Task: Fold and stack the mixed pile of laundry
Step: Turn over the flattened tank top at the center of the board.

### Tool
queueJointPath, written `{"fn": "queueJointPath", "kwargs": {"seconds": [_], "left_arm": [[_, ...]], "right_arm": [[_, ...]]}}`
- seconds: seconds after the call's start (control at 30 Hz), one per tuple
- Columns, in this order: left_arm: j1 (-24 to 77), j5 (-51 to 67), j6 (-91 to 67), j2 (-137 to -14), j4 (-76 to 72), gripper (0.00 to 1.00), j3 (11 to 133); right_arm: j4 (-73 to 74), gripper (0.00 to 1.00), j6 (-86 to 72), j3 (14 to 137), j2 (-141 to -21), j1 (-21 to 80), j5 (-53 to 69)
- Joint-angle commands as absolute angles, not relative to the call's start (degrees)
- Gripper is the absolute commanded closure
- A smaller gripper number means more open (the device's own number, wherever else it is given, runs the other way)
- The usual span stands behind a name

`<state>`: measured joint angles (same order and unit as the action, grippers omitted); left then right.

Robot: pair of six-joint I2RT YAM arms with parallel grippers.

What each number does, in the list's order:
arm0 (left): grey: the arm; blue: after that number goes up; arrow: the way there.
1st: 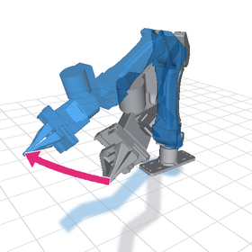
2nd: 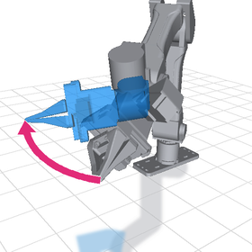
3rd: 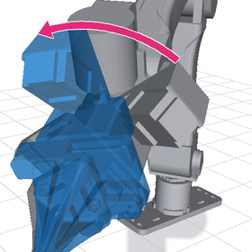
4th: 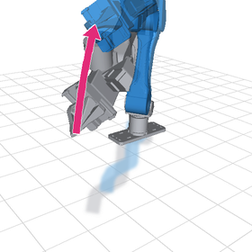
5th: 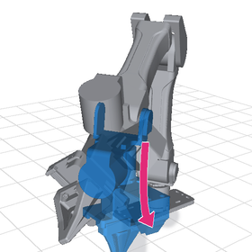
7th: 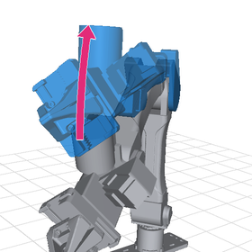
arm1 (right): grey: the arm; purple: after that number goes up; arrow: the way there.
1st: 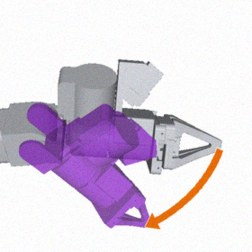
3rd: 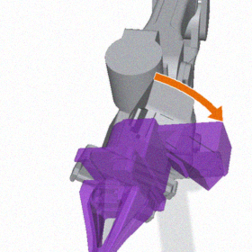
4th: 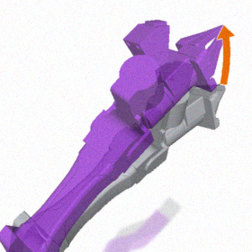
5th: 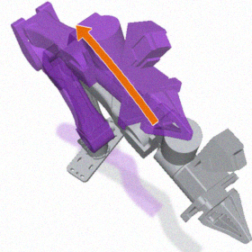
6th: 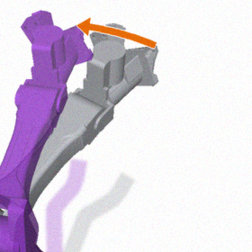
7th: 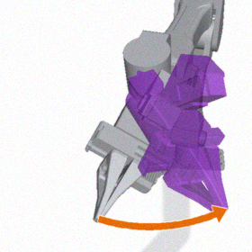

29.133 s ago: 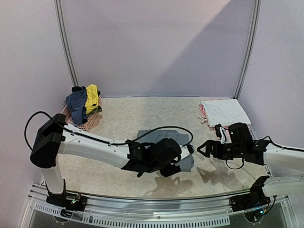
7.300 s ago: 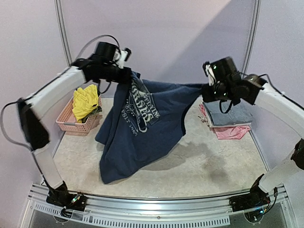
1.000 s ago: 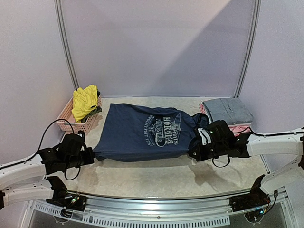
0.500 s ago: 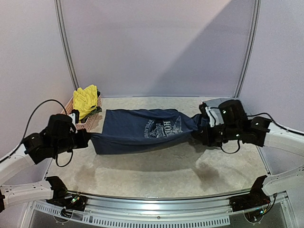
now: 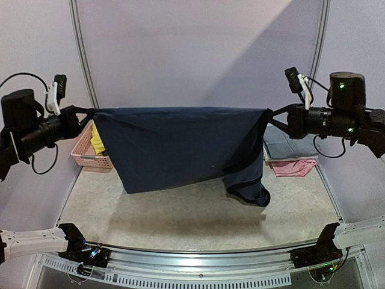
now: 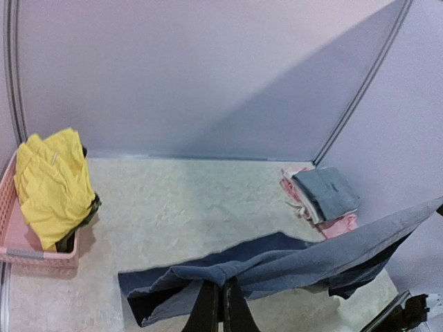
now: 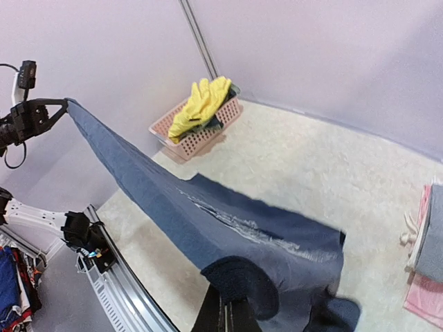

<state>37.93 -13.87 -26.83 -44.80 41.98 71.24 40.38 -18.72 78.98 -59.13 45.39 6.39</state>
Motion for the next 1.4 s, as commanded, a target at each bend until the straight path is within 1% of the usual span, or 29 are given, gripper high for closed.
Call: {"fn": "queueJointPath", "kwargs": {"seconds": [0.0,0.23,0.43,0.5,0.63,0.67,0.7,0.8,0.87,0.93,0.97,1.0,1.03,1.07,1.1,1.13,1.17,1.27,1.37], "left_arm": [[38.7,-8.8,-21.6,-45.9,44.2,1.00,80.8],[38.7,-2.3,-18.2,-48.8,42.8,1.00,93.3],[38.7,-1.2,-17.4,-53.9,42.5,1.00,101.6],[38.7,-5.8,-17.9,-56.5,44.4,1.00,104.3],[37.9,-20.5,-17.5,-64.1,50.8,1.00,106.6],[36.7,-22.4,-17.7,-65.9,51.7,1.00,105.8],[34.2,-21.6,-18.3,-67.6,51.9,1.00,104.2],[23.2,-13.3,-22.5,-73.7,49.3,1.00,97.6],[17.5,-10.6,-24.0,-80.8,47.7,1.00,94.6],[13.4,-6.6,-24.5,-90.2,46.1,1.00,94.2],[11.9,-4.2,-24.0,-95.6,45.1,0.99,95.1],[11.0,-2.6,-22.9,-100.6,44.3,0.89,96.9],[10.4,-1.6,-21.9,-105.5,44.3,0.79,100.3],[9.9,-1.2,-21.1,-110.2,44.7,0.64,103.8],[9.5,-0.6,-20.9,-113.9,45.6,0.46,107.1],[9.3,0.2,-20.7,-117.1,46.3,0.35,110.0],[9.5,1.0,-20.3,-119.0,46.4,0.25,112.2],[10.3,0.7,-19.9,-119.6,44.5,0.15,110.9],[11.7,0.2,-19.7,-115.3,42.0,0.11,105.8]], "right_arm": [[46.0,1.00,-14.8,86.9,-58.8,45.7,9.9],[52.3,1.00,-11.2,99.9,-61.5,45.6,14.3],[54.8,1.00,-9.9,109.9,-66.0,45.7,11.9],[54.2,1.00,-9.9,111.0,-67.2,45.7,8.1],[54.8,1.00,-12.0,111.5,-73.2,44.6,-8.5],[55.0,1.00,-12.7,111.4,-76.5,43.0,-9.3],[54.8,1.00,-13.4,111.0,-78.7,41.0,-8.3],[52.0,1.00,-16.1,111.1,-88.1,34.6,-4.6],[51.6,1.00,-17.2,115.0,-95.1,30.3,0.3],[53.5,0.99,-18.0,122.7,-106.5,27.1,5.1],[54.2,0.92,-18.4,127.2,-113.0,26.1,7.2],[54.9,0.83,-18.7,131.9,-120.8,25.2,9.4],[56.3,0.65,-19.2,137.7,-125.4,24.5,11.0],[58.0,0.48,-20.3,143.4,-131.3,23.8,11.7],[59.3,0.40,-21.0,148.1,-135.1,23.3,12.0],[59.1,0.34,-21.7,150.3,-139.2,22.9,12.0],[57.8,0.26,-22.2,150.1,-140.3,22.7,11.6],[53.8,0.22,-22.6,144.7,-138.1,22.0,10.2],[51.3,0.21,-22.3,138.5,-133.6,21.9,9.3]]}}
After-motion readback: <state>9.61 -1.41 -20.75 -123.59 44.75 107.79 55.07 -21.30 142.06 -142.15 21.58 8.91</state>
